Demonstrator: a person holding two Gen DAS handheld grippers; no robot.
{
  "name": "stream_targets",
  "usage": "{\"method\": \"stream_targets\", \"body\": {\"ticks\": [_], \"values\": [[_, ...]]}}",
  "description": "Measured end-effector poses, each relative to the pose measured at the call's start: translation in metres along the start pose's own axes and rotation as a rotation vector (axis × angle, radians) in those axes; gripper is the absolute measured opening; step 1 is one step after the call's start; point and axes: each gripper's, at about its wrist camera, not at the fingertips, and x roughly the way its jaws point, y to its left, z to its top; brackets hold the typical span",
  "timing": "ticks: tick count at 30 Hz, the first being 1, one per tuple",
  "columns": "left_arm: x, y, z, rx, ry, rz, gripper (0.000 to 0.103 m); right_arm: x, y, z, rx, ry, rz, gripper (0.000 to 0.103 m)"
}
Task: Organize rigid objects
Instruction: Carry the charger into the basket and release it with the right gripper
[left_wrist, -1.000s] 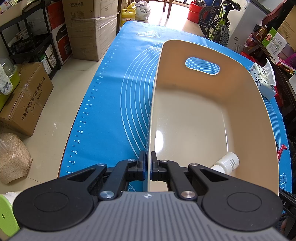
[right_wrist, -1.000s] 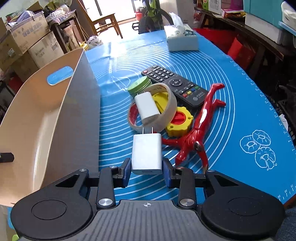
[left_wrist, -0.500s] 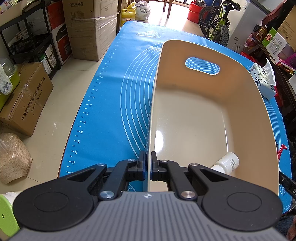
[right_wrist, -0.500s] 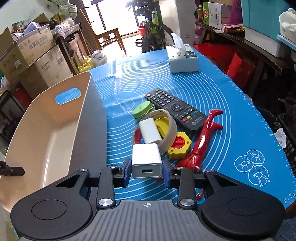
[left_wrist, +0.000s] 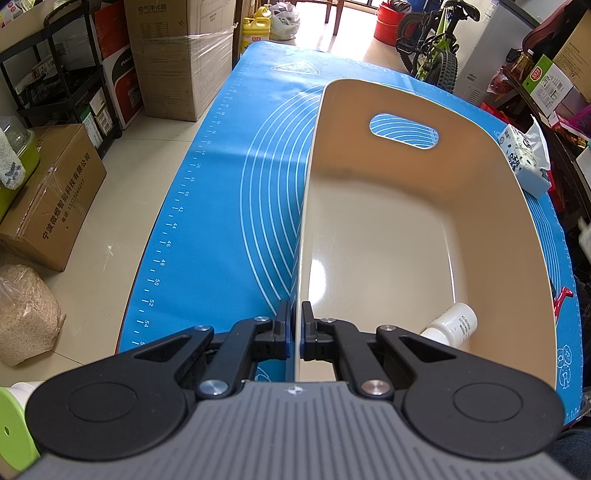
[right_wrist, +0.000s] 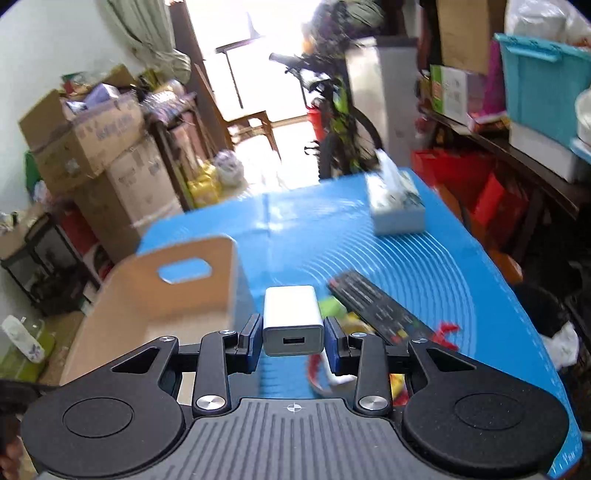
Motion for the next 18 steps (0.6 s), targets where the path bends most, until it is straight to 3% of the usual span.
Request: {"method": "stream_targets", "body": {"ticks": [7,18], "values": [[0.001,-0.001,0.000,0.001,0.002,0.001,0.006,0.020,0.054,0.021,-0.105,-0.018,0.082,0.042],[0.001,0.000,0.001,0.002,0.003,-0.006,0.006,0.079,0.124,-0.005,-0.243,0.149,0.117,0.042]]}}
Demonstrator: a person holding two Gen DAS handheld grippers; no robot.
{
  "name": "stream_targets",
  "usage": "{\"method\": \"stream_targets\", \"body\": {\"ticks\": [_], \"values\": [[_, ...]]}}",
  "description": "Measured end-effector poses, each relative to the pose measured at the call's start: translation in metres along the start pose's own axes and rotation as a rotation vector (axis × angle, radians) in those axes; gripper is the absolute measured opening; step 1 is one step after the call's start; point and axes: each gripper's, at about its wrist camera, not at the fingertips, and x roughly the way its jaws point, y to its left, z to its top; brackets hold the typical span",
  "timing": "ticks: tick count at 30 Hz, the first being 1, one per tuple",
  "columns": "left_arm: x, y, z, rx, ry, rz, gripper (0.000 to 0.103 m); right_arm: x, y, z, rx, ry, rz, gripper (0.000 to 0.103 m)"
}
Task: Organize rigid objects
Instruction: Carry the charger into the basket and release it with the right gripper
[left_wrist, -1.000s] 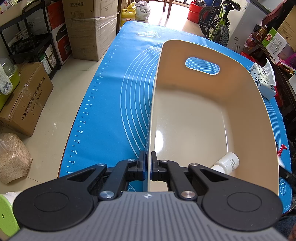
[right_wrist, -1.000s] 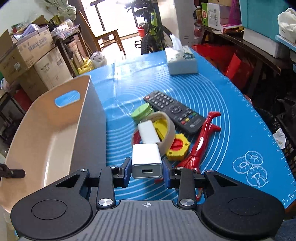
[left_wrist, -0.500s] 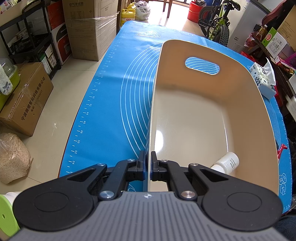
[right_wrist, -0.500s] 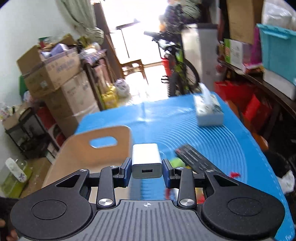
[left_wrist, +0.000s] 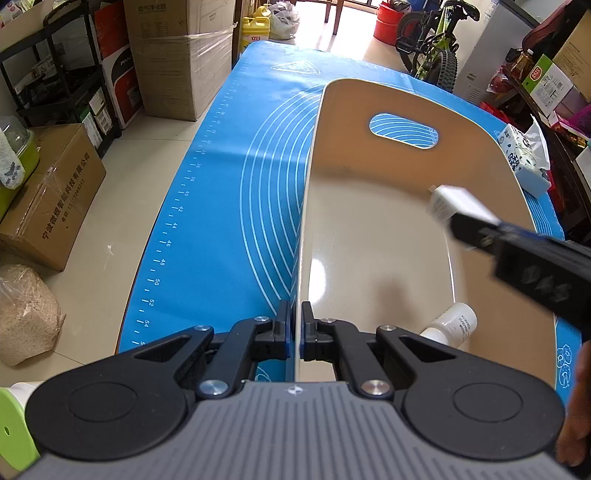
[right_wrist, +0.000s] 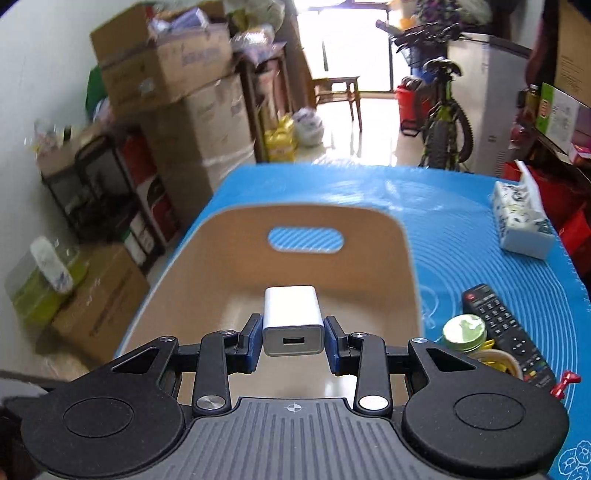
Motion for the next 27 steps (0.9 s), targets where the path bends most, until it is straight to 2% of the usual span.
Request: {"method": "stream_targets", "body": {"ticks": [7,17,19,21,24,27], "values": [[-0.001,0.000,0.000,0.001,0.000,0.000,0.006,0.034,0.016,-0.010,-0.073,0.135,-0.032,0.042],[-0.001,0.000,0.000,0.001,0.000,0.001,0.006,0.060,0.010,-0.023,-0.128,0.324,-0.049,0.042],[-0.001,0.000,0.000,0.001,0.000,0.001,0.006,0.060,0.008,-0.024,-0.118,0.336,-0.042,0.042],[-0.001,0.000,0.000,0.001,0.000,0.000,0.006,0.058,0.006,-0.024,-0.110,0.334,-0.035,0.046],[-0.001,0.000,0.000,0.002,0.000,0.001,0.006,0.047,0.002,-0.023,-0.099,0.298,-0.020,0.056],[-0.001,0.000,0.000,0.001,0.000,0.001,0.006,0.031,-0.003,-0.016,-0.094,0.252,-0.002,0.057]]}}
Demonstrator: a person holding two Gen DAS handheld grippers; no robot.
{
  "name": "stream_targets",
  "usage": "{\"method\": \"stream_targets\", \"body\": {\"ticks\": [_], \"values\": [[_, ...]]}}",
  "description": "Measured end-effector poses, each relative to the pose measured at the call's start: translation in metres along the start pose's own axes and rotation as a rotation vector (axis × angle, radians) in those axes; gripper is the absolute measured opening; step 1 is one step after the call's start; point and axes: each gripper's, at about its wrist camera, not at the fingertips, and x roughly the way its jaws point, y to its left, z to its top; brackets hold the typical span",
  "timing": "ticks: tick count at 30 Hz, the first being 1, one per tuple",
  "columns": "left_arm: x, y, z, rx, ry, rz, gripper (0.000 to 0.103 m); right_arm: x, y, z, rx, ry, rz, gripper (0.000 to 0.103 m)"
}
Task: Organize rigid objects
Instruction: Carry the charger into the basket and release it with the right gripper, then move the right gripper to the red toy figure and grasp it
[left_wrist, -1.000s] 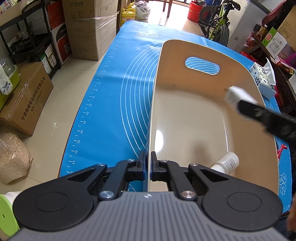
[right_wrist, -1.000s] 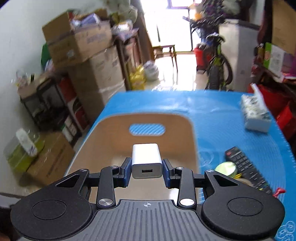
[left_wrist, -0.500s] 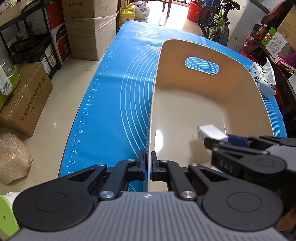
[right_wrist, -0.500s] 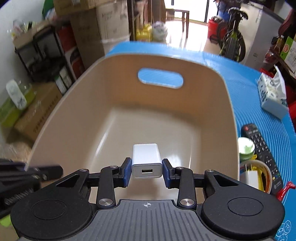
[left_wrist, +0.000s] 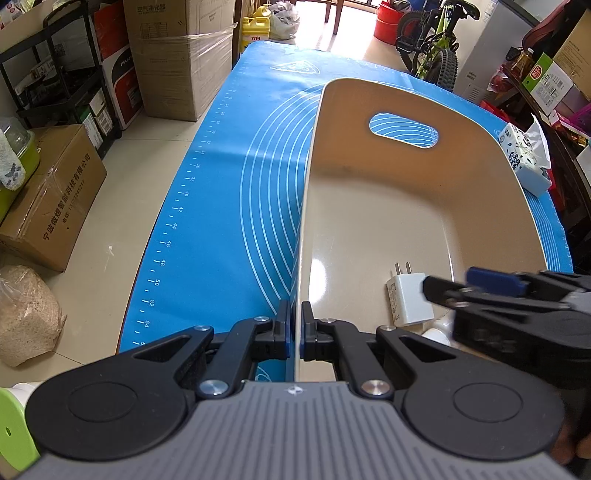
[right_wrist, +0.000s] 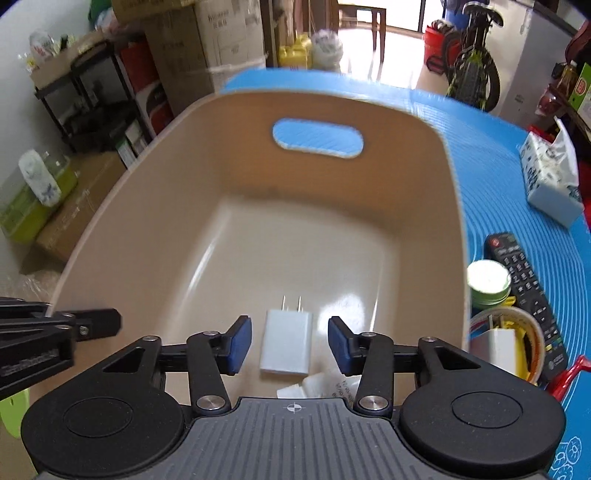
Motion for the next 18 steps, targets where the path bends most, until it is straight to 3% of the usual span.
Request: {"method": "stream_targets", "body": {"ticks": [5,10,15,18], "values": [[0.000,0.000,0.000,0.001,0.000,0.001,0.006,-0.038,-0.015,0.001,0.025,-0.086,0.021,0.065],[0.000,0.000,0.000,0.000,0.000,0.001,0.006,-0.076,-0.048,-0.001,0.069,-0.173,0.005,0.065],[-0.001,0.000,0.000,0.001,0.000,0.001,0.006,-0.099,-0.095,-0.010,0.130,-0.258,-0.086,0.065],[0.000,0.000,0.000,0.000,0.001,0.001,0.006,-0.098,-0.126,-0.017,0.180,-0.254,-0.154,0.065]]}}
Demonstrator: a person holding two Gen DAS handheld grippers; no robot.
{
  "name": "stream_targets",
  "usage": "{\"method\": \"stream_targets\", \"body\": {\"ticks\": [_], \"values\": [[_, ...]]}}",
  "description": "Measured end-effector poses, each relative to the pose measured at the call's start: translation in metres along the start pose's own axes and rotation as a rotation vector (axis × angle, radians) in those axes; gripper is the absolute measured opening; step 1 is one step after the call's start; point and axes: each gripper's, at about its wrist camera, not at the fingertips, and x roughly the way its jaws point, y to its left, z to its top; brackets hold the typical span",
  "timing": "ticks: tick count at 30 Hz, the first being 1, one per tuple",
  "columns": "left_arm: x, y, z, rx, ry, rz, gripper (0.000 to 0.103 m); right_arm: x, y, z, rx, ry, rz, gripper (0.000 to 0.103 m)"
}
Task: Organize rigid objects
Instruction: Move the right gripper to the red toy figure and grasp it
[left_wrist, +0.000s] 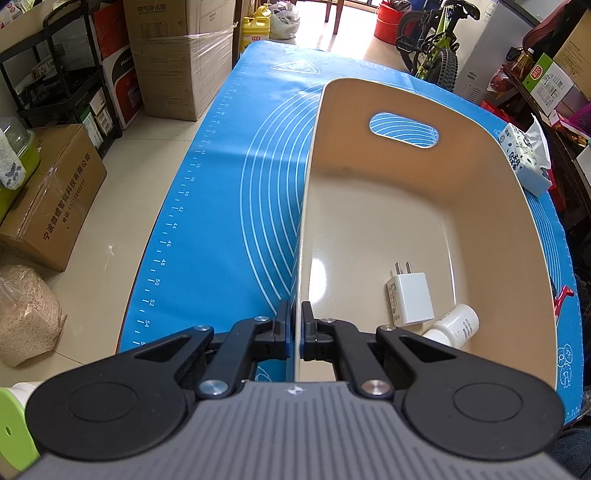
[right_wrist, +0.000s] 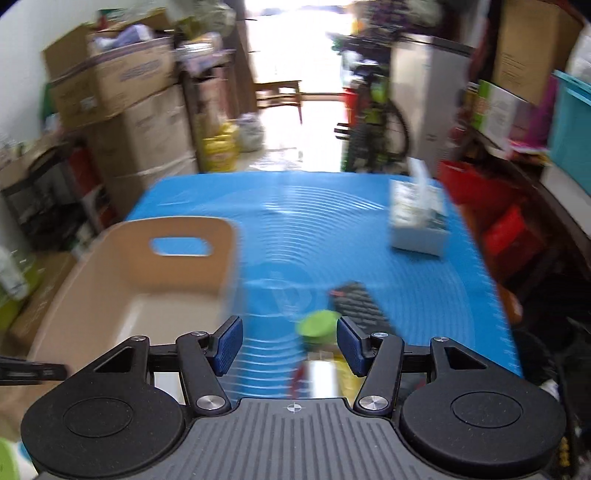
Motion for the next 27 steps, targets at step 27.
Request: {"method": "stream_targets", "body": {"ticks": [27], "values": [[0.000,0.000,0.000,0.000,0.000,0.001,0.006,0.078,-0.093,-0.073,0.262,0.265,-0.203,0.057]]}}
